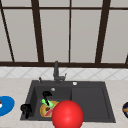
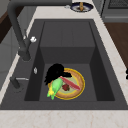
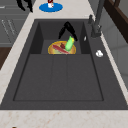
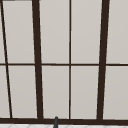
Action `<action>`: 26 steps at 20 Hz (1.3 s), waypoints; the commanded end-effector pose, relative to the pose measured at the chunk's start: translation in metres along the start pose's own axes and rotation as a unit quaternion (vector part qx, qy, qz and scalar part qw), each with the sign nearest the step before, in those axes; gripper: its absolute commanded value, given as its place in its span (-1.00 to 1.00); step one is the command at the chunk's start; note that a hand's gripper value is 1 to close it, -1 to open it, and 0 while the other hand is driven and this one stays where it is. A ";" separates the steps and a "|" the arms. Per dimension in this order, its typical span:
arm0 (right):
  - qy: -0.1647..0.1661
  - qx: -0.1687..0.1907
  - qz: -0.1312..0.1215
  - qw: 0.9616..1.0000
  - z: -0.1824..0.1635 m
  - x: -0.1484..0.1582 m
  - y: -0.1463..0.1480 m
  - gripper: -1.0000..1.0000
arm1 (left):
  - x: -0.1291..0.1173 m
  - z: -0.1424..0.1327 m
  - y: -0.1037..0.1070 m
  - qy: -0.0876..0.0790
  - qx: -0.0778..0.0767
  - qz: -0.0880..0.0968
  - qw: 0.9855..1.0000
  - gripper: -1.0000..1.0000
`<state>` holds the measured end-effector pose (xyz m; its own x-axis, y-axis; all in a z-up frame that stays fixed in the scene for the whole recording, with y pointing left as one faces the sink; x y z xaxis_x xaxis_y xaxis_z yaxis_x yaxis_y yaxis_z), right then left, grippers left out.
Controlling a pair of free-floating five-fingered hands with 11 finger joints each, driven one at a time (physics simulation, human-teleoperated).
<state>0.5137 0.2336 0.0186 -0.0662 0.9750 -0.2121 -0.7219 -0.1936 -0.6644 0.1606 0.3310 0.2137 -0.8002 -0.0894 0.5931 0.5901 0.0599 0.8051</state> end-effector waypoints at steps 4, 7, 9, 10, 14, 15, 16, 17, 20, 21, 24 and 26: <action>0.004 -0.041 -0.055 0.998 -0.002 0.012 0.003 -1.00 | 0.000 0.000 0.000 0.000 0.000 0.000 1.000 0.00; -0.001 -0.056 -0.056 0.997 -0.003 0.018 0.003 -1.00 | 0.000 0.000 0.000 0.000 0.000 0.000 1.000 0.00; -0.003 -0.067 -0.052 0.996 -0.002 0.027 0.010 -1.00 | 0.000 0.000 0.000 0.000 0.000 0.000 1.000 0.00; -0.002 -0.075 -0.049 0.996 -0.001 0.031 0.013 -1.00 | 0.000 0.000 0.000 0.000 0.000 0.000 1.000 0.00; 0.011 -0.113 -0.041 0.993 0.000 0.049 0.030 -1.00 | 0.000 0.000 0.000 0.000 0.000 0.000 1.000 0.00; 0.015 -0.122 -0.042 0.992 0.000 0.052 0.034 -1.00 | 0.000 0.000 0.000 0.000 0.000 0.000 1.000 0.00; 0.021 -0.129 -0.039 0.991 -0.001 0.055 0.040 -1.00 | 0.000 0.000 0.000 0.000 0.000 0.000 1.000 0.00; 0.026 -0.136 -0.036 0.990 -0.003 0.060 0.044 -1.00 | 0.000 0.000 0.000 0.000 0.000 0.000 1.000 0.00; 0.012 -0.123 -0.041 0.991 -0.034 0.066 0.046 -1.00 | 0.000 0.000 0.000 0.000 0.000 0.000 1.000 0.00; 0.007 -0.124 -0.041 0.991 -0.044 0.066 0.042 -1.00 | 0.000 0.000 0.000 0.000 0.000 0.000 1.000 0.00; -0.007 -0.121 -0.037 0.992 -0.061 0.066 0.038 -1.00 | 0.000 0.000 0.000 0.000 0.000 0.000 1.000 0.00; -0.013 -0.109 -0.033 0.993 -0.074 0.067 0.038 -1.00 | 0.000 0.000 0.000 0.000 0.000 0.000 1.000 0.00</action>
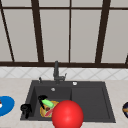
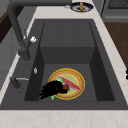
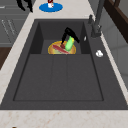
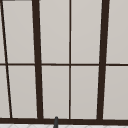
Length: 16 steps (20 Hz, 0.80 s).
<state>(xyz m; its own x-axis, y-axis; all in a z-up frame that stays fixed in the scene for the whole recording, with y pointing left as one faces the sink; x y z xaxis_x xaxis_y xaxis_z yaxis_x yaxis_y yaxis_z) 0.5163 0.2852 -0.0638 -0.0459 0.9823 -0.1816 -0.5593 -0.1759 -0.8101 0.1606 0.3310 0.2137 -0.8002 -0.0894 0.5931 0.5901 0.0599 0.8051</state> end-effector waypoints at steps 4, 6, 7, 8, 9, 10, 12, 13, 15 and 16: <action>-0.019 0.017 -0.017 1.000 -0.032 0.003 0.007 -1.00 | 0.000 0.000 0.000 0.000 0.000 0.000 1.000 0.00; -0.021 0.014 -0.025 0.999 -0.031 0.003 0.011 -1.00 | 0.000 0.000 0.000 0.000 0.000 0.000 1.000 0.00; -0.019 0.003 -0.026 0.999 -0.030 0.001 0.014 -1.00 | 0.000 0.000 0.000 0.000 0.000 0.000 1.000 0.00; -0.020 -0.003 -0.028 0.999 -0.030 0.000 0.017 -1.00 | 0.000 0.000 0.000 0.000 0.000 0.000 1.000 0.00; -0.022 -0.005 -0.031 0.999 -0.031 -0.001 0.019 -1.00 | 0.000 0.000 0.000 0.000 0.000 0.000 1.000 0.00; -0.022 -0.008 -0.030 0.999 -0.030 0.001 0.021 -1.00 | 0.000 0.000 0.000 0.000 0.000 0.000 1.000 0.00; -0.016 -0.010 -0.020 1.000 -0.024 0.004 0.024 1.00 | 0.000 0.000 0.000 0.000 0.000 0.000 1.000 0.00; -0.016 -0.023 -0.008 1.000 -0.021 0.006 0.024 1.00 | 0.000 0.000 0.000 0.000 0.000 0.000 1.000 0.00; -0.010 0.011 -0.007 1.000 -0.018 0.003 0.018 1.00 | 0.000 0.000 0.000 0.000 0.000 0.000 1.000 0.00; -0.009 0.020 0.007 1.000 -0.016 0.003 0.016 1.00 | 0.000 0.000 0.000 0.000 0.000 0.000 1.000 0.00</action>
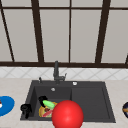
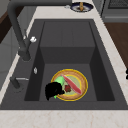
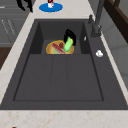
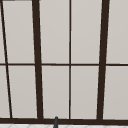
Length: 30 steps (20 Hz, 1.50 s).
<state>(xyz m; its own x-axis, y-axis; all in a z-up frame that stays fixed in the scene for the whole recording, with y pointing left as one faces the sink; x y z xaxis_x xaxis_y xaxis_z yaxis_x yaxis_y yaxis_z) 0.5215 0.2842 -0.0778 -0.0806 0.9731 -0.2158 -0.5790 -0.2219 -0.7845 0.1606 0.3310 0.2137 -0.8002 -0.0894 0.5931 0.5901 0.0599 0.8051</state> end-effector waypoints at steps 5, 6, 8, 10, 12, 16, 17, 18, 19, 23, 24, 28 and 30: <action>0.004 0.007 0.020 1.000 -0.001 0.000 -0.004 1.00 | 0.000 0.000 0.000 0.000 0.000 0.000 1.000 0.00; 0.002 0.006 0.022 1.000 -0.001 -0.001 -0.003 1.00 | 0.000 0.000 0.000 0.000 0.000 0.000 1.000 0.00; 0.004 0.006 0.016 1.000 -0.004 -0.004 -0.004 1.00 | 0.000 0.000 0.000 0.000 0.000 0.000 1.000 0.00; 0.004 0.006 0.013 1.000 -0.002 -0.008 -0.010 1.00 | 0.000 0.000 0.000 0.000 0.000 0.000 1.000 0.00; 0.004 0.013 0.009 1.000 -0.004 -0.008 -0.018 1.00 | 0.000 0.000 0.000 0.000 0.000 0.000 1.000 0.00; 0.004 0.036 0.016 0.999 0.001 -0.012 -0.036 1.00 | 0.000 0.000 0.000 0.000 0.000 0.000 1.000 0.00; 0.003 0.038 0.016 0.999 0.002 -0.013 -0.040 1.00 | 0.000 0.000 0.000 0.000 0.000 0.000 1.000 0.00; 0.002 0.041 0.015 0.999 0.003 -0.014 -0.043 1.00 | 0.000 0.000 0.000 0.000 0.000 0.000 1.000 0.00; -0.001 0.044 0.011 0.999 0.002 -0.014 -0.046 1.00 | 0.000 0.000 0.000 0.000 0.000 0.000 1.000 0.00; -0.004 0.034 0.002 0.999 0.010 -0.024 -0.056 1.00 | 0.000 0.000 0.000 0.000 0.000 0.000 1.000 0.00; -0.007 0.027 -0.004 1.000 0.010 -0.028 -0.055 1.00 | 0.000 0.000 0.000 0.000 0.000 0.000 1.000 0.00; -0.007 0.022 -0.003 1.000 0.007 -0.031 -0.055 1.00 | 0.000 0.000 0.000 0.000 0.000 0.000 1.000 0.00; -0.006 0.005 -0.012 1.000 0.014 -0.043 -0.062 1.00 | 0.000 0.000 0.000 0.000 0.000 0.000 1.000 0.00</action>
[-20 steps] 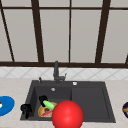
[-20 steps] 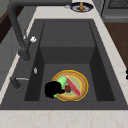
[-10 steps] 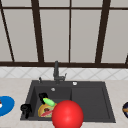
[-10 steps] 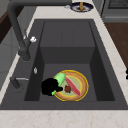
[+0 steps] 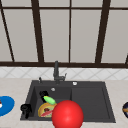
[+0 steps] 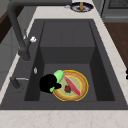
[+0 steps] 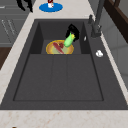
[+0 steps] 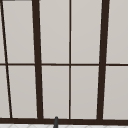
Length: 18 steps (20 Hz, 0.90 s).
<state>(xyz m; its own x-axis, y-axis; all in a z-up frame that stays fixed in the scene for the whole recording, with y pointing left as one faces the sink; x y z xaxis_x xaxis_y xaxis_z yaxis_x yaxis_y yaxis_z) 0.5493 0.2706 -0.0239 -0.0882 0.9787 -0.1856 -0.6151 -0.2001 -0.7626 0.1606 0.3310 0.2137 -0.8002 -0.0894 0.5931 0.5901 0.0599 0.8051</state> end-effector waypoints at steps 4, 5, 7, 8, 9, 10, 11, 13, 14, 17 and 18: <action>-0.008 -0.018 -0.015 1.000 0.019 -0.032 -0.018 1.00 | 0.000 0.000 0.000 0.000 0.000 0.000 1.000 0.00; -0.010 -0.020 -0.017 1.000 0.022 -0.036 -0.020 1.00 | 0.000 0.000 0.000 0.000 0.000 0.000 1.000 0.00; -0.012 -0.021 -0.020 1.000 0.029 -0.044 -0.026 1.00 | 0.000 0.000 0.000 0.000 0.000 0.000 1.000 0.00; -0.014 -0.023 -0.022 0.999 0.033 -0.047 -0.028 1.00 | 0.000 0.000 0.000 0.000 0.000 0.000 1.000 0.00; -0.018 -0.022 -0.025 0.999 0.037 -0.052 -0.030 1.00 | 0.000 0.000 0.000 0.000 0.000 0.000 1.000 0.00; -0.020 -0.020 -0.026 0.999 0.041 -0.056 -0.034 1.00 | 0.000 0.000 0.000 0.000 0.000 0.000 1.000 0.00; -0.022 -0.019 -0.027 0.999 0.045 -0.062 -0.037 1.00 | 0.000 0.000 0.000 0.000 0.000 0.000 1.000 0.00; -0.026 -0.012 -0.027 0.999 0.050 -0.072 -0.043 1.00 | 0.000 0.000 0.000 0.000 0.000 0.000 1.000 0.00; -0.027 -0.011 -0.029 0.999 0.053 -0.079 -0.045 1.00 | 0.000 0.000 0.000 0.000 0.000 0.000 1.000 0.00; -0.031 -0.009 -0.034 0.999 0.062 -0.097 -0.050 1.00 | 0.000 0.000 0.000 0.000 0.000 0.000 1.000 0.00; -0.034 -0.007 -0.038 0.999 0.064 -0.103 -0.051 1.00 | 0.000 0.000 0.000 0.000 0.000 0.000 1.000 0.00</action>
<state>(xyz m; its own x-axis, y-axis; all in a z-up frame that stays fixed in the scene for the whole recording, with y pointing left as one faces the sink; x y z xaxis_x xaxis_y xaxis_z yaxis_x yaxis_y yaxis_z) 0.5416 0.1997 0.0621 -0.0903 0.9905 -0.1035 -0.6075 -0.1371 -0.7824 0.1606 0.3310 0.2137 -0.8002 -0.0894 0.5931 0.5901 0.0599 0.8051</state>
